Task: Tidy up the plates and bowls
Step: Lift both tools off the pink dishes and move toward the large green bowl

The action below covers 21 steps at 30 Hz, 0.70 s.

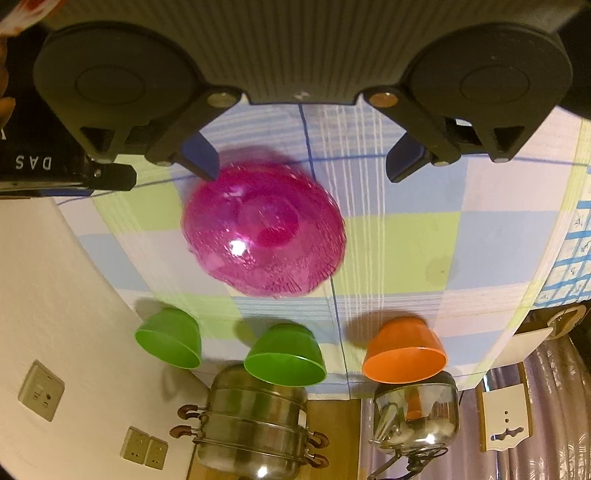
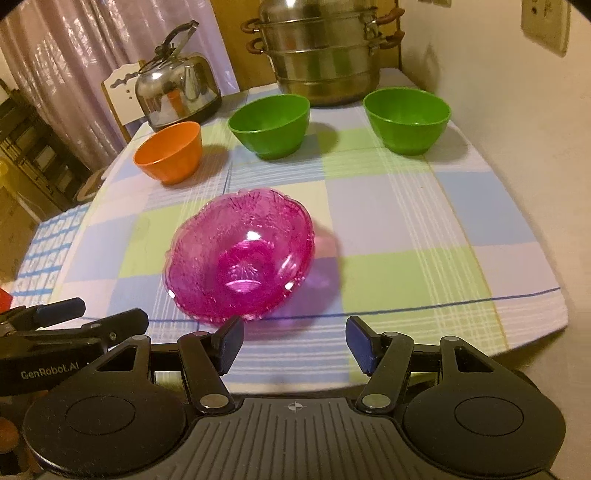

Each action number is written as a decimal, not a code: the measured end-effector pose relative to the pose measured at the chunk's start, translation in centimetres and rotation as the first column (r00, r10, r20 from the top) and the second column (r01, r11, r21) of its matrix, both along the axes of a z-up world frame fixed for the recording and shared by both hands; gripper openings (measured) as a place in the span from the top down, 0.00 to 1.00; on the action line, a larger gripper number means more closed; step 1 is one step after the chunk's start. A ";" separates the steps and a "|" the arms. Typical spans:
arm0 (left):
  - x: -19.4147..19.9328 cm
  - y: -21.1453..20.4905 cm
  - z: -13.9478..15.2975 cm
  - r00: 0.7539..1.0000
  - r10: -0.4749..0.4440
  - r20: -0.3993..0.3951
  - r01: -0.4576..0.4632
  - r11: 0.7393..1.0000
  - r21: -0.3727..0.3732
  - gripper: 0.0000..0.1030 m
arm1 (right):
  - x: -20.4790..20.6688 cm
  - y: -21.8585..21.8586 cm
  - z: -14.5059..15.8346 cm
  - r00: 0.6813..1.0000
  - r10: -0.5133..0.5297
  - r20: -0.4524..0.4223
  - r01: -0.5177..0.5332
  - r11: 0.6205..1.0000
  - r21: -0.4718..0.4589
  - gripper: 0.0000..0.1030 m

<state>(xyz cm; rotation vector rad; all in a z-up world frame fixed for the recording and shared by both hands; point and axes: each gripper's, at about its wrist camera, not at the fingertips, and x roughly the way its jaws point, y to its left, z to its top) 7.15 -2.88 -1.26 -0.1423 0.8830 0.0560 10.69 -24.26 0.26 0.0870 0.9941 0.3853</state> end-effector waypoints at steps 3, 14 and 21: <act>-0.9 -0.4 0.1 1.000 0.001 0.001 -0.001 1.000 -0.018 0.07 | -1.1 -0.3 0.4 1.000 0.000 0.012 0.000 1.000 -0.017 0.40; -2.5 -1.0 0.7 1.000 -0.005 0.025 0.005 1.000 -0.009 0.07 | -3.4 -0.1 0.8 1.000 0.000 0.022 0.001 0.999 -0.049 0.40; -2.8 -1.5 1.6 0.998 0.011 0.065 -0.011 1.000 -0.006 0.07 | -3.7 -0.6 1.4 0.999 0.007 0.051 -0.004 0.998 -0.055 0.40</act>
